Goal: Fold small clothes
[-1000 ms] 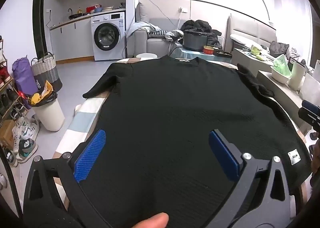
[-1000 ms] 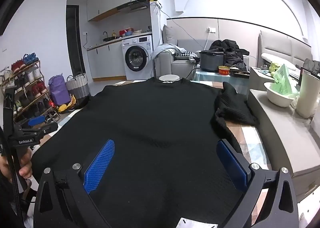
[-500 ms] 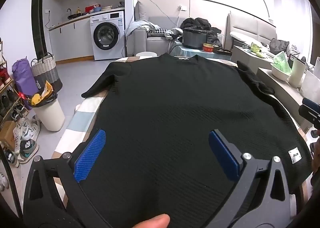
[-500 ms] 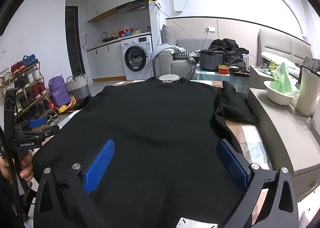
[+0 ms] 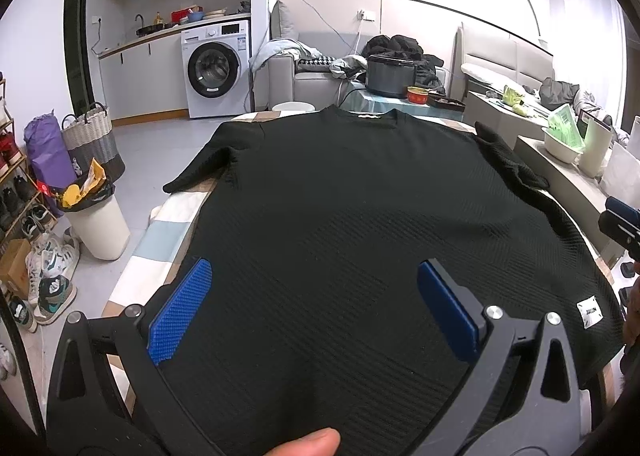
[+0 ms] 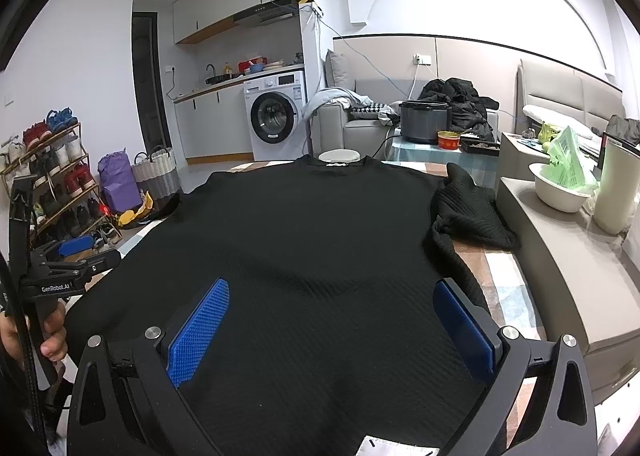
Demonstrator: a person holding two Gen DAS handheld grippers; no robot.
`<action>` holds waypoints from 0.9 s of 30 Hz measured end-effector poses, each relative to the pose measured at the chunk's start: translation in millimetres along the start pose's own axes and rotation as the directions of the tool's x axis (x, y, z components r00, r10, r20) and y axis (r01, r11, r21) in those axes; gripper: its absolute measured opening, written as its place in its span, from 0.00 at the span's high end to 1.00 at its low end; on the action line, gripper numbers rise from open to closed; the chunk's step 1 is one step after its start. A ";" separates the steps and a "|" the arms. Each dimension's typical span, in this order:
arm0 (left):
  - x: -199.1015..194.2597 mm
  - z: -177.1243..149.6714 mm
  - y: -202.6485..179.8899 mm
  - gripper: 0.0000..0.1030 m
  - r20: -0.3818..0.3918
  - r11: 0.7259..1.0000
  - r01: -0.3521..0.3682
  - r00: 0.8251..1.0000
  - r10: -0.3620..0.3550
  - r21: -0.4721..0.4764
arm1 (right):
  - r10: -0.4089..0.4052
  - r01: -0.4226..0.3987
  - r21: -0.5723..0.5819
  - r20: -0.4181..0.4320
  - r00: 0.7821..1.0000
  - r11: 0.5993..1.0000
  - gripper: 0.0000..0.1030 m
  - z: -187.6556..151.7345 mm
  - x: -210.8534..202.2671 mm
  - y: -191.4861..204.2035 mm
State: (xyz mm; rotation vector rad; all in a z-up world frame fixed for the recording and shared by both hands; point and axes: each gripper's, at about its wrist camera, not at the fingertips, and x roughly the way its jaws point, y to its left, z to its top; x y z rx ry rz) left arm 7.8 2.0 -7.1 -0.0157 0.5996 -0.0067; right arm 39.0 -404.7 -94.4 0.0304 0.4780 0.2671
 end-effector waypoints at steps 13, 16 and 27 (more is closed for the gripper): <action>3.5 -0.5 0.0 0.01 0.002 1.000 0.003 1.000 -0.003 -0.002 | -0.004 0.004 0.007 0.005 1.000 1.000 0.00 -0.9 -1.2 1.5; 4.3 -1.4 0.3 0.01 0.002 1.000 0.005 1.000 -0.005 -0.003 | -0.003 0.002 0.005 0.005 1.000 1.000 0.00 -1.4 -1.5 2.0; 6.6 -1.7 0.5 0.01 -0.004 1.000 0.008 1.000 -0.008 -0.004 | -0.005 0.005 0.014 0.001 1.000 1.000 0.00 -1.5 1.4 3.0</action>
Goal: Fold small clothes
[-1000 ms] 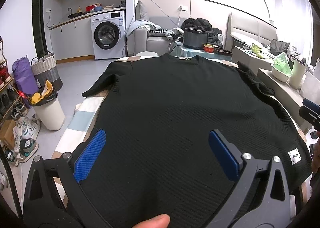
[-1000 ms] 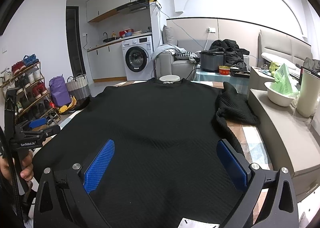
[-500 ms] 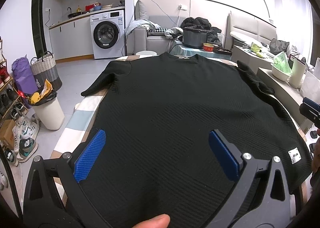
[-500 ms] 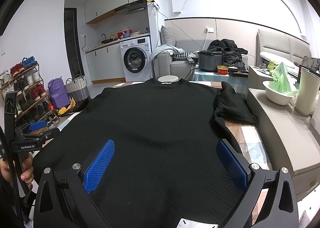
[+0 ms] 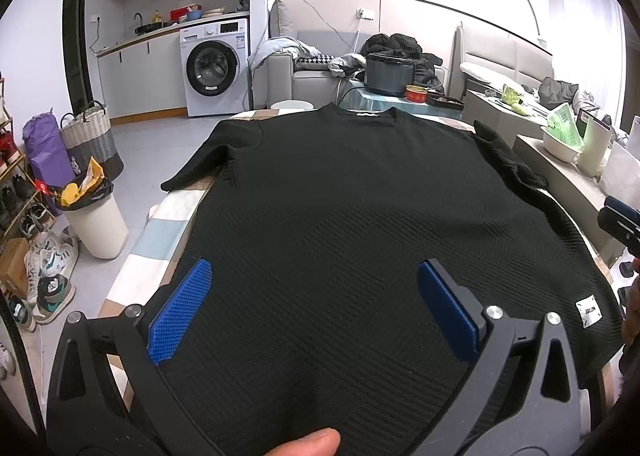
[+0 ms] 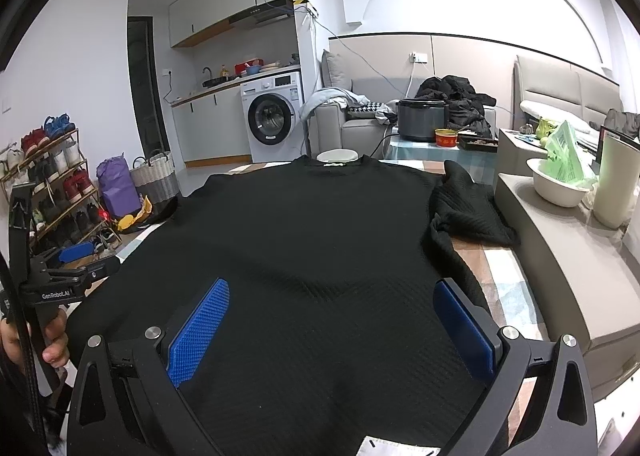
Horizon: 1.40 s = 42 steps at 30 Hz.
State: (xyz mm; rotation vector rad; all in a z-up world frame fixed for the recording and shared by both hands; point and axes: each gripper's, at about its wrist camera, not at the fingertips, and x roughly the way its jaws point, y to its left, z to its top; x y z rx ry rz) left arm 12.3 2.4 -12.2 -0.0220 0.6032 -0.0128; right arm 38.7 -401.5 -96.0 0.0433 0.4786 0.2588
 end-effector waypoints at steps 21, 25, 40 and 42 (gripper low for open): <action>0.5 -0.7 -1.6 0.01 -0.003 1.000 0.004 1.000 -0.004 0.003 | -0.002 0.003 0.019 -0.016 1.000 1.000 0.00 -0.9 4.7 -5.9; 0.5 -0.9 -1.6 0.01 -0.005 1.000 0.002 1.000 -0.002 0.003 | -0.004 0.004 0.020 -0.016 1.000 1.000 0.00 -0.9 4.7 -6.0; 4.3 -1.0 1.7 0.01 -0.013 1.000 0.010 1.000 -0.010 -0.020 | -0.041 0.042 0.046 -0.030 0.999 0.998 0.00 0.4 6.8 -14.4; 6.0 1.0 5.8 0.01 -0.017 0.999 0.011 1.000 -0.012 -0.031 | -0.044 0.046 0.061 -0.034 0.998 0.997 0.00 1.6 8.9 -18.4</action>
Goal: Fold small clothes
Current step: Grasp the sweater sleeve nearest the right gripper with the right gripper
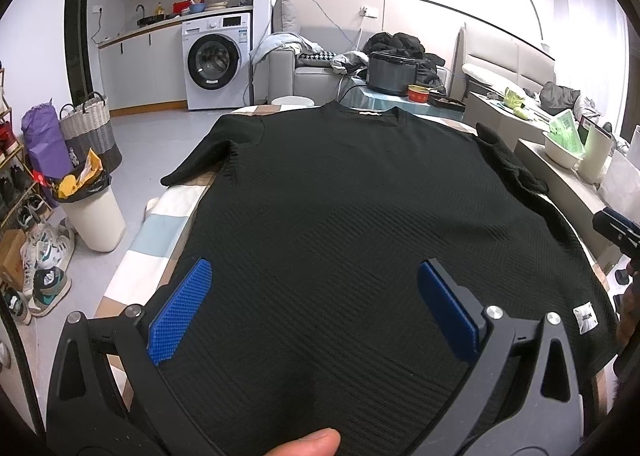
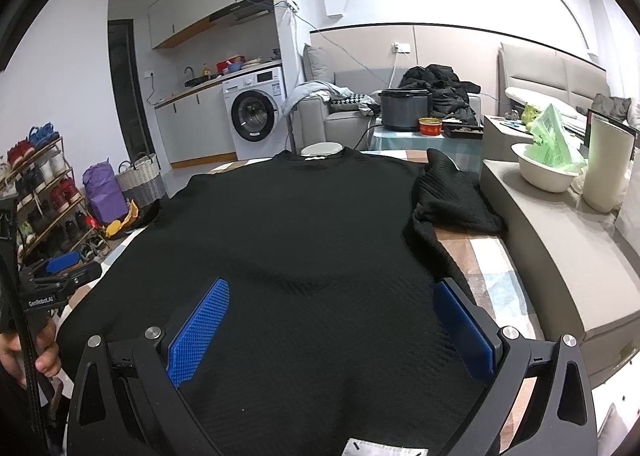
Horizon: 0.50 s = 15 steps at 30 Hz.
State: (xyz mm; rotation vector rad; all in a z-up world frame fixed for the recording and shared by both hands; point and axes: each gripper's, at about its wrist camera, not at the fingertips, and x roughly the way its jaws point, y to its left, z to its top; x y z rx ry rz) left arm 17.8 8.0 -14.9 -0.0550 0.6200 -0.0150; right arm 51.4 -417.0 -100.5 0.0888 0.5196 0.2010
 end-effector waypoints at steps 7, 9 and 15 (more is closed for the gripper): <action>4.5 11.9 8.9 0.01 0.008 0.999 0.003 1.000 -0.003 -0.037 | -0.007 0.012 0.069 -0.068 0.998 0.998 0.00 7.1 16.3 -18.3; 8.0 16.2 10.6 0.01 0.010 0.999 0.001 1.000 -0.001 -0.042 | -0.008 0.016 0.103 -0.081 0.997 0.995 0.00 10.8 20.4 -25.9; 30.7 38.4 23.2 0.01 -0.011 0.997 0.004 1.000 -0.005 -0.077 | -0.050 0.075 0.200 -0.125 0.991 0.977 0.00 32.6 36.3 -50.9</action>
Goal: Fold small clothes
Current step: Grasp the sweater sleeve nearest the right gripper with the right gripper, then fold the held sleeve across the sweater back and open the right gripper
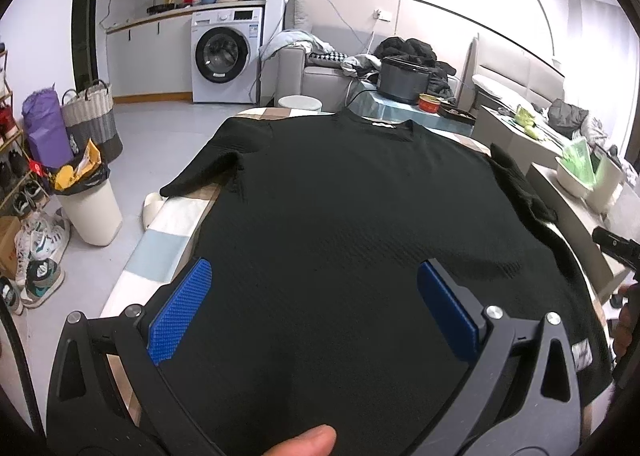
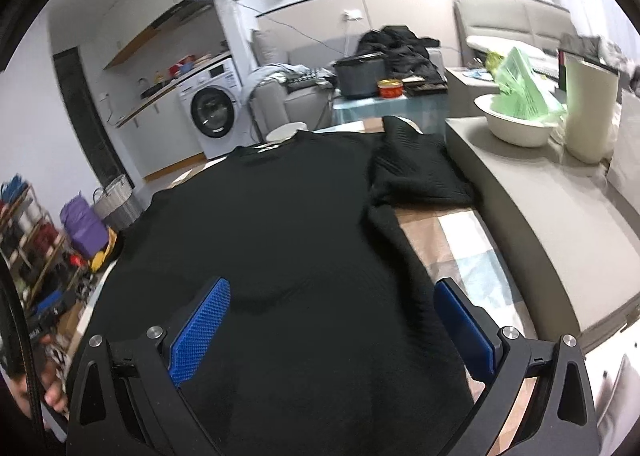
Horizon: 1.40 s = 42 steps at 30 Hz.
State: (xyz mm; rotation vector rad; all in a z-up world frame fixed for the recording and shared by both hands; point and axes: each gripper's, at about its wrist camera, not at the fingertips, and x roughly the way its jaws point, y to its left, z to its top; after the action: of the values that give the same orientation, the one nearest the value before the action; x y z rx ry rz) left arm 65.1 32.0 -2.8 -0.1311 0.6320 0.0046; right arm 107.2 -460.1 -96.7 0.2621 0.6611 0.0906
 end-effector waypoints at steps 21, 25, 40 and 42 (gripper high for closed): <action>97.8 69.1 68.3 0.01 -0.040 0.990 -0.097 0.995 0.093 -0.099 | -0.187 0.233 0.370 -0.156 0.970 0.899 0.30 102.2 131.1 -91.2; 112.9 70.7 69.5 0.01 -0.052 0.990 -0.115 0.992 0.111 -0.076 | -0.206 0.269 0.373 -0.201 0.958 0.888 0.30 107.7 160.1 -98.9; 142.0 68.7 72.7 0.01 -0.079 0.989 -0.141 0.987 0.137 -0.053 | -0.268 0.308 0.276 -0.172 0.948 0.910 0.96 118.2 171.6 -81.8; 141.8 67.2 74.8 0.01 -0.082 0.989 -0.138 0.988 0.133 -0.058 | -0.263 0.301 0.273 -0.169 0.950 0.913 0.96 120.9 163.3 -79.6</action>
State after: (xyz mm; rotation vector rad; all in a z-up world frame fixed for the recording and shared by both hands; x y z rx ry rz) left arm 215.8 109.5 -41.7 -0.1496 0.7178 0.1519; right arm 310.3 -535.3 -123.6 0.4492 0.8362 -0.2755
